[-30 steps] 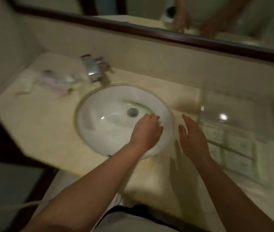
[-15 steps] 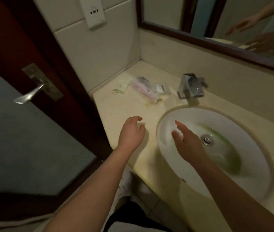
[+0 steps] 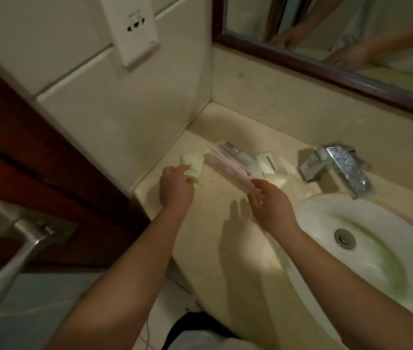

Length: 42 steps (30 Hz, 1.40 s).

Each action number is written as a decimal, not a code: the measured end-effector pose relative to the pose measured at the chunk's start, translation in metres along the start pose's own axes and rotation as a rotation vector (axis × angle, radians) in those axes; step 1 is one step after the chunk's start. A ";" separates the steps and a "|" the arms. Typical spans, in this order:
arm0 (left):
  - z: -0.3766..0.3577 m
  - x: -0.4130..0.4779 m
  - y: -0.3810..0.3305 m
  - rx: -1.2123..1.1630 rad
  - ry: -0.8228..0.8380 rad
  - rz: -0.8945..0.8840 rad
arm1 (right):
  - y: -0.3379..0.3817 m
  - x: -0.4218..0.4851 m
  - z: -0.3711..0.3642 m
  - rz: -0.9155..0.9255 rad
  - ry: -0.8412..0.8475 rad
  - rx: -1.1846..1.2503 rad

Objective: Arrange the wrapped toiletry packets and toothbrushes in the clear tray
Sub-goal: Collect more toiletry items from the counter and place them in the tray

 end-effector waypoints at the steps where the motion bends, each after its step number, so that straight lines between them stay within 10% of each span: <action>1: 0.000 0.008 0.002 0.025 -0.003 0.023 | 0.002 0.006 0.003 0.002 -0.028 -0.006; 22: -0.010 0.034 0.019 -0.321 0.201 0.097 | 0.003 0.127 -0.005 -0.101 -0.020 -0.320; 30: 0.010 0.016 -0.007 -0.639 0.215 -0.009 | 0.001 0.078 0.017 -0.104 -0.100 0.336; 42: -0.091 -0.087 -0.124 -0.626 0.717 -0.201 | -0.100 -0.104 0.030 -0.344 -0.283 0.922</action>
Point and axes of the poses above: each hand's wrist, its own x-axis towards the middle knuckle, its own z-axis out of the back of the hand, y = z × x, the point moved 9 cm from there along x, towards the middle knuckle, and after that the axes turned 14 degrees about y, right-handed, at the moved point
